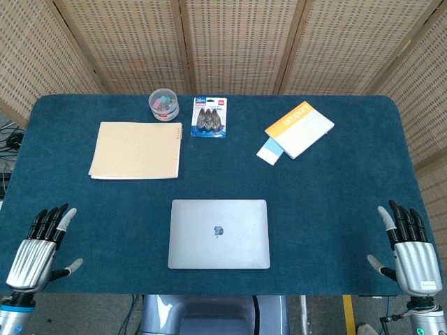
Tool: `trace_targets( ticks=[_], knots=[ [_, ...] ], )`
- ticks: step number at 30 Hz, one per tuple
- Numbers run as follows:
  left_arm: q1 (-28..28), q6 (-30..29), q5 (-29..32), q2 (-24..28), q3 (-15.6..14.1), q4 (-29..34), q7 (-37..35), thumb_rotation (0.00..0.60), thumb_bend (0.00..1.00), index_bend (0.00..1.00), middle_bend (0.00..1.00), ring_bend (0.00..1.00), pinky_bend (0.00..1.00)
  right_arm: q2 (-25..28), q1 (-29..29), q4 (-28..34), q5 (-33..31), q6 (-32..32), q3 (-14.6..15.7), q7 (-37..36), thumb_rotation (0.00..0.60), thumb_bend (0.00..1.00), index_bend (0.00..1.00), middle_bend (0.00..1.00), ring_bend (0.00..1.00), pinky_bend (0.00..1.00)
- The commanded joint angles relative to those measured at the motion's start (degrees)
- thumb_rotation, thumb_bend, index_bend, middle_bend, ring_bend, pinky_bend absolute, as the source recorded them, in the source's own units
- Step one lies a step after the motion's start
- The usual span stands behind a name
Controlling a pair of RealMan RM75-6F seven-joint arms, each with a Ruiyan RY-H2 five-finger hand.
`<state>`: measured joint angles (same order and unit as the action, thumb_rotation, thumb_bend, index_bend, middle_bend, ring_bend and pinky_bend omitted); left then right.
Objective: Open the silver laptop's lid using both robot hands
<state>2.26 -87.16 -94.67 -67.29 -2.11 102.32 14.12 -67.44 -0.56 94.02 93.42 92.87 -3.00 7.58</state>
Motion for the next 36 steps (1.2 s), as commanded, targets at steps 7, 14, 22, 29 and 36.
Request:
trace_targets(
  ticks=[7, 14, 22, 29, 36],
  knots=[
    [0.56, 0.72, -0.84, 0.07, -0.35, -0.44, -0.92, 0.600, 0.00, 0.00, 0.00, 0.00, 0.00, 0.28, 0.01, 0.37, 0.00, -0.04, 0.14, -0.15, 0.600, 0.00, 0.00, 0.00, 0.00, 0.00],
    [7.29, 4.84, -11.59, -3.14, -1.46, -7.84, -9.09, 0.600, 0.00, 0.00, 0.00, 0.00, 0.00, 0.61, 0.17, 0.51, 0.06, 0.31, 0.14, -0.97, 0.600, 0.00, 0.00, 0.00, 0.00, 0.00],
    [20.22, 16.78, -20.71, -8.35, -1.16, -11.03, -11.98, 0.600, 0.00, 0.00, 0.00, 0.00, 0.00, 0.59, -0.24, 0.48, -0.69, -0.65, -0.06, -1.09, 0.600, 0.00, 0.00, 0.00, 0.00, 0.00],
    [28.52, 27.61, -19.74, -16.25, 0.70, -10.37, -12.08, 0.600, 0.00, 0.00, 0.00, 0.00, 0.00, 0.42, -0.36, 0.15, -0.84, -1.21, 0.18, -1.12, 0.600, 0.00, 0.00, 0.00, 0.00, 0.00],
    [33.37, 34.41, -16.26, -25.38, 3.41, -14.80, -6.75, 0.600, 0.00, 0.00, 0.00, 0.00, 0.00, 0.20, -0.72, -0.22, -1.57, -2.01, -0.01, -1.33, 0.600, 0.00, 0.00, 0.00, 0.00, 0.00]
  ],
)
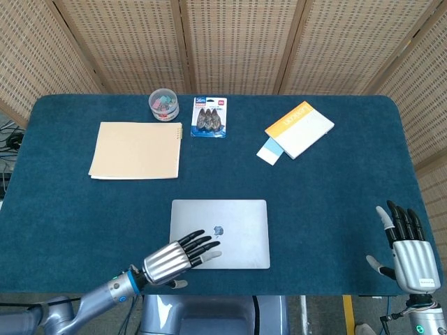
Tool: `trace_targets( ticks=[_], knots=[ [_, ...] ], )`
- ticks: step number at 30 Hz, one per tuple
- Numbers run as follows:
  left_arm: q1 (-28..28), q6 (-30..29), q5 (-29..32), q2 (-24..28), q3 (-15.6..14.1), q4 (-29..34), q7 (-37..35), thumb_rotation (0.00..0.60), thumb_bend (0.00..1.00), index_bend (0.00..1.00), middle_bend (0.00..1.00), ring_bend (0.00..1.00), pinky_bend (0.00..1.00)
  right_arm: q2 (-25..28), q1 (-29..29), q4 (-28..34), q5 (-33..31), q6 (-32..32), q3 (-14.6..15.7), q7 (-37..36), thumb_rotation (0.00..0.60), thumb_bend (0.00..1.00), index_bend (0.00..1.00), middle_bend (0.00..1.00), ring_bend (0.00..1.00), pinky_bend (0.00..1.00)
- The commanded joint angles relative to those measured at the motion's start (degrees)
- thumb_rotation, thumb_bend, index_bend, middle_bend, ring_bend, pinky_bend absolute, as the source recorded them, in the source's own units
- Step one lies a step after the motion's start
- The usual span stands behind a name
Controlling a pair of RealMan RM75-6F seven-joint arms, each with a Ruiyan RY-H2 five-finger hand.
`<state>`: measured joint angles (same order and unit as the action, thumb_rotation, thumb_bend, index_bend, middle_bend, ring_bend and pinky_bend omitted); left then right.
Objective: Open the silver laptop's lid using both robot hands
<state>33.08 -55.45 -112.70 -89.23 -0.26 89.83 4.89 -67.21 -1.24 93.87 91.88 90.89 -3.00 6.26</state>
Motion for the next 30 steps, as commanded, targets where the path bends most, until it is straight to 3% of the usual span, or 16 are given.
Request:
trace_targets(
  ticks=[1, 9, 30],
  knots=[
    [3.08, 3.15, 1.88, -4.11, 1.89, -2.90, 3.22, 0.600, 0.00, 0.00, 0.00, 0.00, 0.00, -0.04, -0.06, -0.08, -0.04, -0.06, -0.03, -0.02, 0.600, 0.00, 0.00, 0.00, 0.00, 0.00],
    [6.29, 7.46, 5.89, -9.23, 3.98, -5.33, 10.17, 0.600, 0.01, 0.00, 0.00, 0.00, 0.00, 0.01, -0.30, -0.14, -0.47, -0.52, -0.14, -0.57, 0.600, 0.00, 0.00, 0.00, 0.00, 0.00],
    [9.32, 8.49, 14.28, -17.50, 3.32, -12.44, 16.65, 0.600, 0.01, 0.00, 0.00, 0.00, 0.00, 0.92, -0.72, -0.40, -1.20, -1.26, -0.27, -3.69, 0.600, 0.00, 0.00, 0.00, 0.00, 0.00]
  ],
)
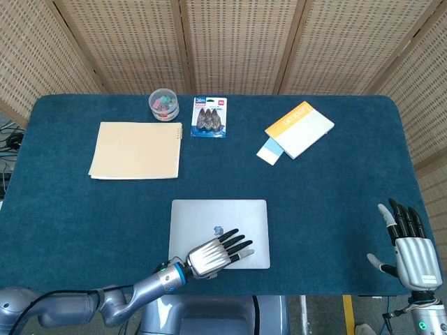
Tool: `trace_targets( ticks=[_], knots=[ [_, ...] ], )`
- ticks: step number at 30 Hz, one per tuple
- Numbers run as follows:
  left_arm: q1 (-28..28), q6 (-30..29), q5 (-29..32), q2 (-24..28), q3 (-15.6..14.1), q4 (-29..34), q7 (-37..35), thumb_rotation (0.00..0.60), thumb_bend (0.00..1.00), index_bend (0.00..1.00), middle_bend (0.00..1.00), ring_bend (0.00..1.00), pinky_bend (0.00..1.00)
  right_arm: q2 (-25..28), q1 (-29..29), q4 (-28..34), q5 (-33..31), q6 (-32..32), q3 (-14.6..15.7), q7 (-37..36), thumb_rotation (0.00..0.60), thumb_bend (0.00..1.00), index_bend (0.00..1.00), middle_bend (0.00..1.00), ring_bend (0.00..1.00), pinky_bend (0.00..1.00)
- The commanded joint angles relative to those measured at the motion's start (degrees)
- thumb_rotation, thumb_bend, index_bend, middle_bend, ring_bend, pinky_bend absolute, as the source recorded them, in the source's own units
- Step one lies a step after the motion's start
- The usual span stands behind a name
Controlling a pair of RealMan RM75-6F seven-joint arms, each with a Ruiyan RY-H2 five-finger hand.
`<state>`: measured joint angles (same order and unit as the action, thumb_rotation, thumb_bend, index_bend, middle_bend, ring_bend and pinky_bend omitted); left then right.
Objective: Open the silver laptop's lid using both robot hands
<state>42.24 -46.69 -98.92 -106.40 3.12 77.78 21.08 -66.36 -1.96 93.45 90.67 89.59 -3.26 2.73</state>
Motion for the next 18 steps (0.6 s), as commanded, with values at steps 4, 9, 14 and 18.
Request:
trace_targets(
  ticks=[4, 9, 14, 18],
  knots=[
    [0.51, -0.72, 1.35, -0.53, -0.01, -0.88, 1.76, 0.600, 0.04, 0.00, 0.00, 0.00, 0.00, 0.29, 0.05, 0.07, 0.00, 0.19, -0.01, -0.65, 0.600, 0.00, 0.00, 0.00, 0.00, 0.00],
    [0.79, -0.90, 2.72, -0.24, 0.09, -0.51, 3.11, 0.600, 0.06, 0.00, 0.00, 0.00, 0.00, 0.35, 0.01, 0.10, 0.08, 0.14, 0.08, -0.71, 0.600, 0.00, 0.00, 0.00, 0.00, 0.00],
    [1.00, -1.20, 4.11, -0.22, -0.06, -0.27, 3.94, 0.600, 0.17, 0.00, 0.00, 0.00, 0.00, 0.38, 0.00, 0.17, 0.07, 0.16, 0.10, -0.65, 0.600, 0.00, 0.00, 0.00, 0.00, 0.00],
    [1.33, -1.56, 4.46, 0.02, -0.47, -0.15, 4.32, 0.600, 0.38, 0.00, 0.00, 0.00, 0.00, 0.44, -0.02, 0.19, 0.09, 0.15, 0.14, -0.86, 0.600, 0.00, 0.00, 0.00, 0.00, 0.00]
  ],
)
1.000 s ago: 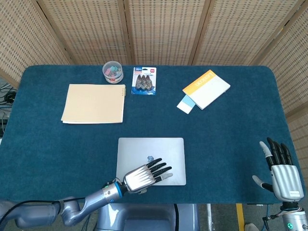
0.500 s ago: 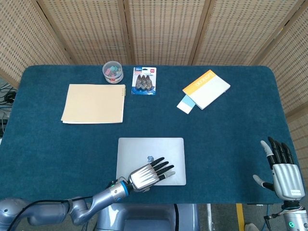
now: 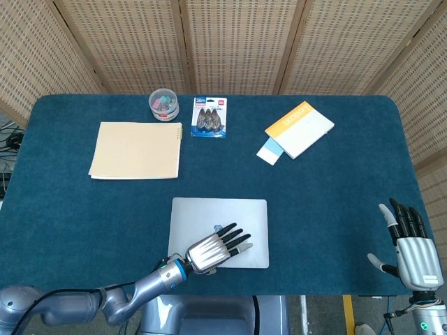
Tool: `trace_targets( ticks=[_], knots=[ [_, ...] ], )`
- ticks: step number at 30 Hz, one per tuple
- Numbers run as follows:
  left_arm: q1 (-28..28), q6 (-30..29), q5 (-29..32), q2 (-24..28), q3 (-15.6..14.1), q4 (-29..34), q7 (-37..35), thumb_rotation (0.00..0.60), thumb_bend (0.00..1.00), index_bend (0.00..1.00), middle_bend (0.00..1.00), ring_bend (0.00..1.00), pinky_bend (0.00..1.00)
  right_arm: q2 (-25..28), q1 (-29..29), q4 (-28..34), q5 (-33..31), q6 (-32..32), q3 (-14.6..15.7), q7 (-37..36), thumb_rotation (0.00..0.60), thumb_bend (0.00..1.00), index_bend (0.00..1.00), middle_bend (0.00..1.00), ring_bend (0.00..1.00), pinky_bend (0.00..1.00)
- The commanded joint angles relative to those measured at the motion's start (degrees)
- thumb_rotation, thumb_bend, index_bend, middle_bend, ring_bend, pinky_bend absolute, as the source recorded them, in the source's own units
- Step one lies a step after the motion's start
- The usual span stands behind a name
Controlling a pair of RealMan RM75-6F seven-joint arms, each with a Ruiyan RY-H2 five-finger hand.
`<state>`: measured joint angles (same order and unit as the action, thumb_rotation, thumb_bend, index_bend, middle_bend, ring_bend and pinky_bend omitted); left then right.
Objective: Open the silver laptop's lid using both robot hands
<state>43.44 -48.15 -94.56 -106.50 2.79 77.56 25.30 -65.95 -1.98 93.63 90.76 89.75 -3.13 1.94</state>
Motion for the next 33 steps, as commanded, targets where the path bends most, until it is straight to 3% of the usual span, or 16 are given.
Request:
trace_targets(
  ticks=[1, 5, 21, 27, 33],
  knots=[
    [0.20, -0.23, 0.17, 0.18, -0.23, 0.12, 0.14, 0.600, 0.41, 0.00, 0.00, 0.00, 0.00, 0.06, 0.00, 0.01, 0.01, 0.01, 0.02, -0.10, 0.600, 0.00, 0.00, 0.00, 0.00, 0.00],
    [0.49, -0.96, 0.17, 0.47, -0.53, 0.30, 0.34, 0.600, 0.51, 0.00, 0.00, 0.00, 0.00, 0.18, 0.04, 0.03, 0.09, 0.12, 0.06, -0.37, 0.600, 0.00, 0.00, 0.00, 0.00, 0.00],
    [0.91, -1.94, 5.20, -2.50, 1.82, -4.17, 4.69, 0.600, 0.48, 0.00, 0.00, 0.00, 0.00, 0.47, 0.05, 0.16, 0.27, 0.22, 0.19, -1.18, 0.600, 0.00, 0.00, 0.00, 0.00, 0.00],
    [0.88, -5.83, 6.95, -7.48, 4.59, -10.05, 10.65, 0.600, 0.63, 0.00, 0.00, 0.00, 0.00, 0.47, 0.05, 0.03, 0.32, 0.00, 0.41, -1.35, 0.600, 0.00, 0.00, 0.00, 0.00, 0.00],
    [1.34, -7.92, 9.72, -10.71, 7.98, -11.73, 11.79, 0.600, 0.64, 0.00, 0.00, 0.00, 0.00, 0.10, -0.51, -0.49, 0.48, -1.33, 0.82, -1.10, 0.600, 0.00, 0.00, 0.00, 0.00, 0.00]
  ],
)
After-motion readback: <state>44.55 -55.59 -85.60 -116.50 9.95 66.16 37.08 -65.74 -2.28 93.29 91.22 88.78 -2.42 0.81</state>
